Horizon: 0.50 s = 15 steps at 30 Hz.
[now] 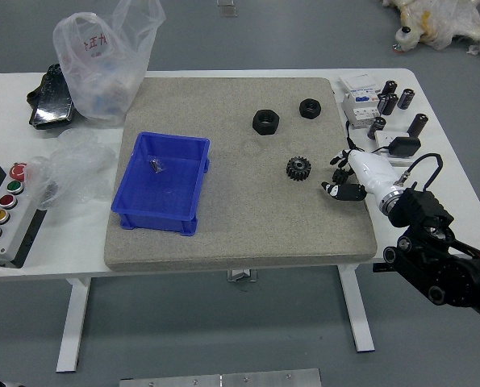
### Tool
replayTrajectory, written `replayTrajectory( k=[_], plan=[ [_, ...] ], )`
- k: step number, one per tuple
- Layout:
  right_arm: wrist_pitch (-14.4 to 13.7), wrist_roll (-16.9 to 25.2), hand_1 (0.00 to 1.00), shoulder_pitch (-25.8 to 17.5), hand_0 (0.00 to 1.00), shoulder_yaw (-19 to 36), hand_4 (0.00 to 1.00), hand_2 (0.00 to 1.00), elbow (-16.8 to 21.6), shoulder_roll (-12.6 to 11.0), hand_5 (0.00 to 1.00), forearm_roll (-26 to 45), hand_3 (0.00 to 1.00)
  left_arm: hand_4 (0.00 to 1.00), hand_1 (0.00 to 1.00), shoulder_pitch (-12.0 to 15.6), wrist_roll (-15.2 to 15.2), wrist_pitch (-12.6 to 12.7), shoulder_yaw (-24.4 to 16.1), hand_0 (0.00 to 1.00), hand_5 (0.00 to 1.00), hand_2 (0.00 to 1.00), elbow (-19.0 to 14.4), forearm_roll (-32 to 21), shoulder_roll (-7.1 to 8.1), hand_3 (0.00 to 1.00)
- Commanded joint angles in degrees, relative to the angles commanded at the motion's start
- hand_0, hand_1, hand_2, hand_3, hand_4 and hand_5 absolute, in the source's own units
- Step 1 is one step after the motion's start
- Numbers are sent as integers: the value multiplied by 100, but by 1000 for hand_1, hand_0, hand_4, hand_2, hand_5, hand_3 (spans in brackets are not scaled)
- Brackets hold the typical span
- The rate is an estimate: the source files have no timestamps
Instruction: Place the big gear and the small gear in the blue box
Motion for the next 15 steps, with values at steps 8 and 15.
replayTrajectory(
  k=[8, 15],
  plan=[
    [-80, 39, 497, 29, 423, -118, 448, 522, -129, -10, 237, 130, 614, 674, 553, 6, -6, 3, -3, 727, 464, 537, 4, 8, -2, 664],
    [-215, 106, 456, 25, 420, -178, 390, 420, -184, -5, 102, 247, 540, 673, 553, 9, -12, 8, 8, 726, 464, 537, 7, -9, -16, 663]
  ],
)
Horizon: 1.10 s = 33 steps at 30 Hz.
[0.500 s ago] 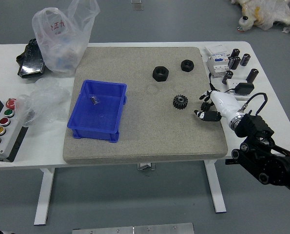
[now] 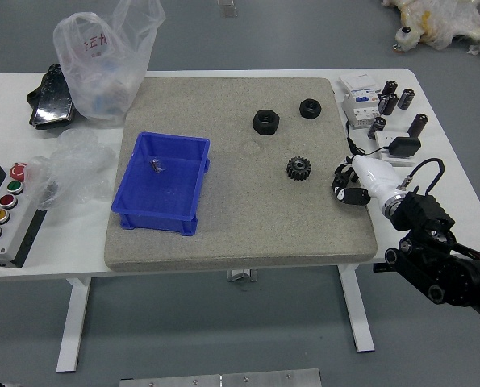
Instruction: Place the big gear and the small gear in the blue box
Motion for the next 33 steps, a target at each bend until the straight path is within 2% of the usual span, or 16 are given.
replayTrajectory(
  k=[1, 2, 6, 12, 14, 18, 19, 24, 25, 31, 32, 33],
  plan=[
    [-12, 1, 456, -1, 420, -9, 390, 420, -1, 2, 102, 1, 540, 673, 553, 1, 0, 0, 0, 726, 464, 537, 0, 1, -1, 663],
    [-26, 2, 433, -3, 427, -18, 354, 344, -2, 3, 37, 1, 489, 674, 553, 2, 0, 1, -1, 727, 466, 538, 1, 0, -2, 665],
    [-76, 12, 433, -7, 427, -27, 354, 344, 66, -18, 37, -4, 489, 674, 553, 4, 1, 4, -2, 727, 466, 538, 1, -9, -7, 665],
    [-131, -47, 436, 157, 422, -126, 362, 332, 784, -130, 39, -54, 498, 674, 553, 23, 13, 9, -42, 727, 467, 538, 1, 20, -5, 664],
    [-138, -70, 442, 286, 425, -264, 323, 328, 1038, -117, 2, -68, 499, 674, 552, 28, 21, 5, -63, 726, 468, 538, 0, 43, -5, 663],
    [-99, -166, 442, 744, 425, -748, 323, 328, 1629, 146, 2, -218, 499, 674, 552, 21, 41, -15, -103, 726, 468, 538, -7, 95, -13, 663],
    [-79, -198, 466, 879, 438, -895, 370, 363, 1794, 256, 2, -273, 513, 675, 553, 16, 46, -23, -112, 727, 471, 538, -10, 107, -15, 664],
    [-22, -268, 466, 1336, 438, -1440, 370, 363, 2336, 731, 2, -388, 513, 675, 553, 10, 69, -46, -139, 727, 471, 538, -21, 142, -15, 664],
    [-10, -283, 517, 1444, 468, -1590, 315, 504, 2402, 882, 18, -406, 563, 675, 553, 14, 80, -54, -156, 727, 471, 537, -25, 161, -14, 664],
    [67, -362, 517, 1706, 468, -2077, 315, 504, 2381, 1315, 18, -417, 563, 675, 553, 37, 122, -75, -219, 727, 471, 537, -36, 230, -6, 664],
    [78, -380, 581, 1723, 505, -2142, 246, 582, 2349, 1368, 108, -426, 611, 676, 553, 41, 127, -77, -229, 727, 473, 537, -38, 240, -4, 664],
    [80, -389, 581, 1732, 505, -2190, 246, 582, 2310, 1412, 108, -429, 611, 676, 553, 43, 132, -79, -236, 727, 473, 537, -39, 248, -3, 664]
  ],
)
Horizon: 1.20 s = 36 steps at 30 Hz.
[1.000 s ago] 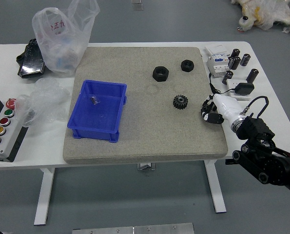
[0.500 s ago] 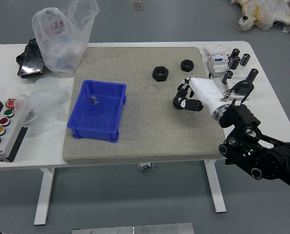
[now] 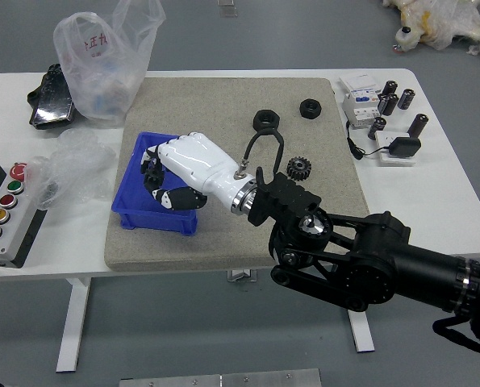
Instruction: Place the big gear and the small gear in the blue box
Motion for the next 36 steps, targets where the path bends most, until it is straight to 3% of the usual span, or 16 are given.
replayTrajectory(
  k=[4, 5, 10, 11, 16, 17, 21, 22, 23, 30, 36],
  plan=[
    [-29, -7, 581, -26, 505, -144, 246, 582, -328, 176, 108, 35, 611, 676, 553, 2, 19, -11, -30, 727, 473, 537, -5, 34, -7, 664],
    [-45, 2, 643, -40, 512, -166, 242, 634, -419, 204, 178, 56, 626, 677, 552, 3, 23, -13, -36, 727, 474, 537, -6, 41, -10, 664],
    [-90, 35, 643, -89, 512, -197, 242, 634, -738, 257, 178, 134, 626, 677, 552, 13, 38, -20, -70, 727, 474, 537, -8, 81, -19, 664],
    [-92, 35, 703, -96, 535, -195, 395, 726, -777, 261, 269, 147, 673, 677, 553, 14, 41, -21, -75, 727, 475, 537, -8, 87, -21, 664],
    [-89, -10, 703, -120, 535, -169, 395, 726, -895, 287, 269, 157, 673, 677, 553, 4, 42, -27, -84, 727, 475, 537, -8, 103, -29, 664],
    [-89, -22, 757, -122, 563, -168, 545, 812, -907, 291, 282, 154, 793, 677, 553, 1, 42, -27, -83, 727, 475, 537, -9, 104, -31, 664],
    [-96, -51, 757, -140, 563, -178, 545, 812, -943, 293, 282, 174, 793, 677, 553, -12, 44, -35, -86, 727, 475, 537, -11, 111, -43, 664],
    [-99, -52, 757, -147, 563, -180, 545, 812, -947, 290, 282, 183, 793, 677, 553, -13, 44, -37, -87, 727, 475, 537, -11, 115, -45, 664],
    [-101, -53, 764, -156, 580, -181, 630, 826, -950, 287, 297, 193, 852, 678, 553, -12, 45, -38, -89, 727, 475, 537, -11, 118, -46, 664],
    [-172, 12, 760, -216, 568, -45, 642, 819, -941, 229, 302, 353, 845, 678, 553, -6, 48, -40, -110, 726, 475, 537, -9, 150, -39, 664],
    [-327, 82, 743, -258, 553, 690, 648, 798, -1242, -69, 304, 502, 803, 678, 552, -7, 50, -35, -110, 727, 475, 536, -8, 144, -47, 665]
  ],
)
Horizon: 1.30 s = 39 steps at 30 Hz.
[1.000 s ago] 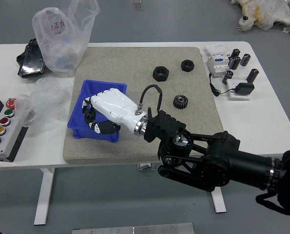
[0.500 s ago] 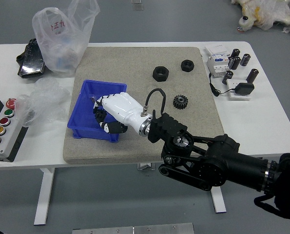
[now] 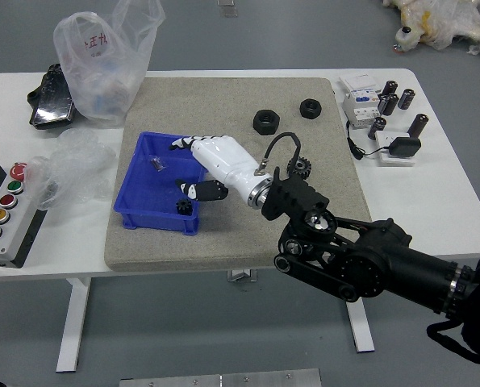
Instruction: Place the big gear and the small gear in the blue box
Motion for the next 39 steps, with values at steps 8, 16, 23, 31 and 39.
replayTrajectory(
  k=[8, 16, 23, 31, 39],
  plan=[
    [182, -155, 756, -39, 554, 625, 738, 822, -795, -388, 323, 198, 848, 678, 553, 7, -2, 11, -11, 726, 474, 537, 5, 10, 18, 665],
    [568, -331, 793, -168, 597, 571, 979, 894, -1149, -434, 562, 261, 934, 678, 552, -21, -18, 5, 34, 726, 474, 536, 1, -34, -2, 665],
    [690, -300, 802, -164, 608, 549, 998, 902, -1317, -476, 706, 239, 943, 679, 553, -21, -26, 5, 32, 726, 475, 535, 4, -23, 10, 666],
    [711, -300, 781, -147, 604, 466, 998, 868, -1606, -507, 707, 227, 902, 679, 552, -17, -26, 6, 44, 725, 475, 537, 4, -37, -3, 665],
    [621, -365, 711, -167, 566, 125, 863, 727, -1846, -493, 419, 451, 820, 679, 552, -25, -33, 8, 54, 726, 475, 535, 6, -45, -11, 665]
  ],
)
